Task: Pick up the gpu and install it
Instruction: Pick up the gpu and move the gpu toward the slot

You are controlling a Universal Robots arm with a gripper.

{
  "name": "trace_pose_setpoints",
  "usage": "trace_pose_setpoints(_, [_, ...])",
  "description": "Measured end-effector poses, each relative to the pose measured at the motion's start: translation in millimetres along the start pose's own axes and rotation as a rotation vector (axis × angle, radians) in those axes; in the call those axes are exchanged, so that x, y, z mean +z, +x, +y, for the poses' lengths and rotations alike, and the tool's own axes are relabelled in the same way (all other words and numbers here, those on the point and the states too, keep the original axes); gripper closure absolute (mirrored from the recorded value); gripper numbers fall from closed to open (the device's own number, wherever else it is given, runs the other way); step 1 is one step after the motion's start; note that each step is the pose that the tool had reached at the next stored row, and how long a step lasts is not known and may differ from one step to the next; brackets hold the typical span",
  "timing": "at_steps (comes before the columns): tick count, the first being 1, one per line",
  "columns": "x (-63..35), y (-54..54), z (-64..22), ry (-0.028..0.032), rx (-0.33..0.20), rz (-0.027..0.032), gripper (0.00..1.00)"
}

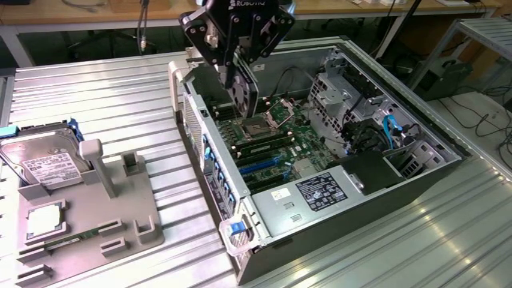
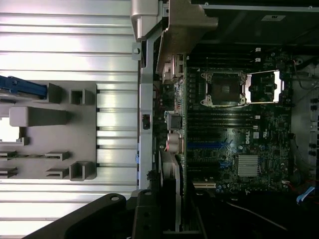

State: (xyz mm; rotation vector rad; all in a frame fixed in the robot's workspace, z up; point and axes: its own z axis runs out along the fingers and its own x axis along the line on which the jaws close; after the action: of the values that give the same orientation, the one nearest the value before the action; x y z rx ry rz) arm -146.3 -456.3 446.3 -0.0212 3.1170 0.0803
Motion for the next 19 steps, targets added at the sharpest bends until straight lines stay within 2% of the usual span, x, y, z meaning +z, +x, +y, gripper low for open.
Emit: trace_pose_setpoints(19, [0.4,-17.7,-0.2,0.0,-0.001,0.0001,0.72])
